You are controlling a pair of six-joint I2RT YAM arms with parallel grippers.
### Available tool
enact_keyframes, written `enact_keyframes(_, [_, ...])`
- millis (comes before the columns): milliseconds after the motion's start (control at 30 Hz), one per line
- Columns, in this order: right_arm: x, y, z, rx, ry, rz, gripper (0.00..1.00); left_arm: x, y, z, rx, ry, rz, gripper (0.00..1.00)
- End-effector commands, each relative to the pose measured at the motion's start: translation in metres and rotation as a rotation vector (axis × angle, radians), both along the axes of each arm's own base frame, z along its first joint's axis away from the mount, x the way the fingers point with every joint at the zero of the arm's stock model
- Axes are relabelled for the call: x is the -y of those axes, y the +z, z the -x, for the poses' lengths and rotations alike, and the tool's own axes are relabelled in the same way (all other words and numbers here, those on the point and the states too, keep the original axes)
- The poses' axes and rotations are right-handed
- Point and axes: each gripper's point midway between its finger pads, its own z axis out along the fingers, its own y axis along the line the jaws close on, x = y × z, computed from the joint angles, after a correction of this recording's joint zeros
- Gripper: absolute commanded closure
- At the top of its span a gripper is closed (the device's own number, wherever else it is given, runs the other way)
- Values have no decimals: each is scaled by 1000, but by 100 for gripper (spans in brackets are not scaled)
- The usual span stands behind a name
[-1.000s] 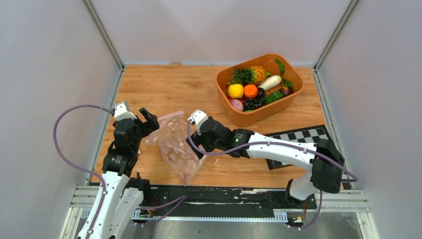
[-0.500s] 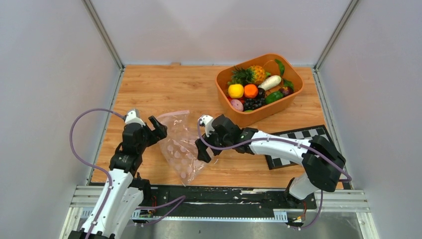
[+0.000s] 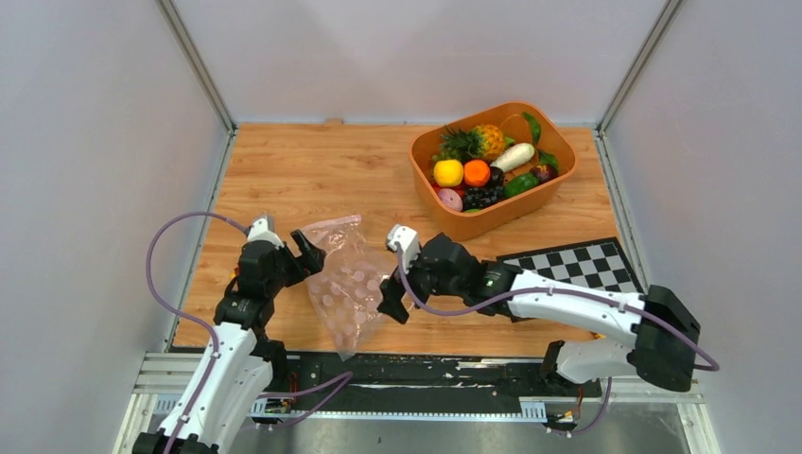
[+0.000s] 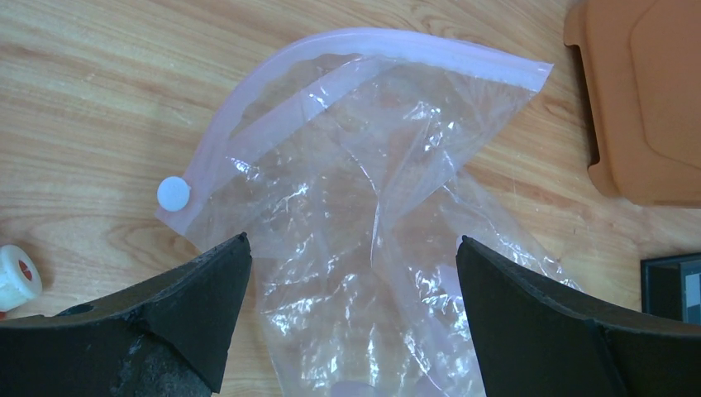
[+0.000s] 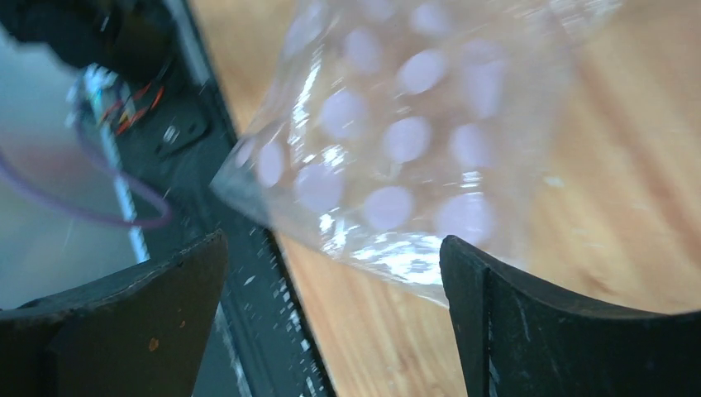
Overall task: Place the food in the zip-top bag and seal the zipper
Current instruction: Adjust the zipper food storage bag at the center of the board.
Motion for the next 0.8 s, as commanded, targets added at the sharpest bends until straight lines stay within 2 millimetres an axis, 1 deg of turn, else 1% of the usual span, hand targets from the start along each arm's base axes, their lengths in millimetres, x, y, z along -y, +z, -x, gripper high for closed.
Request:
enact_keyframes(0, [28, 30, -65, 139, -411, -46, 0, 3, 7, 0, 55, -25, 4, 0])
enact_keyframes(33, [30, 24, -69, 122, -426, -45, 0, 3, 8, 0, 59, -28, 7, 0])
enact_keyframes(133, [24, -2, -73, 35, -396, -11, 0, 9, 5, 1, 56, -61, 16, 0])
enact_keyframes(167, [19, -10, -69, -10, -368, -1, 0, 10, 2, 2, 46, -70, 17, 1])
enact_keyframes(233, [5, -19, -57, -98, -272, 16, 2, 16, -2, 1, 41, -98, 29, 4])
enact_keyframes(267, [-2, -22, -50, -124, -215, 24, 6, 18, -4, 1, 38, -113, 35, 5])
enact_keyframes(300, [-8, -23, -44, -150, -175, 20, 10, 21, -4, 1, 39, -130, 39, 7])
enact_keyframes(367, [-19, -21, -34, -163, -98, 1, 16, 23, -5, -1, 38, -146, 37, 10])
enact_keyframes(467, [-32, -11, -7, -142, 62, 7, 19, 28, -2, -7, 48, -174, 39, 15])
enact_keyframes(533, [-38, -7, 10, -112, 133, 19, 21, 36, 6, -12, 74, -218, 58, 20])
enact_keyframes(600, [-43, -4, 32, -82, 219, 15, 22, 47, 20, -21, 124, -265, 90, 24])
enact_keyframes(633, [-43, -4, 37, -71, 239, 16, 22, 52, 18, -22, 114, -290, 103, 25])
enact_keyframes(667, [-43, -4, 44, -56, 264, 19, 20, 58, 22, -26, 133, -314, 109, 26])
enact_keyframes(700, [-43, -3, 48, -39, 280, 27, 18, 62, 22, -28, 128, -334, 107, 26])
enact_keyframes(733, [-40, -4, 45, -18, 265, 48, 16, 66, 22, -30, 119, -356, 101, 26])
enact_keyframes(767, [-36, -4, 39, -1, 222, 71, 15, 70, 23, -31, 114, -376, 95, 26])
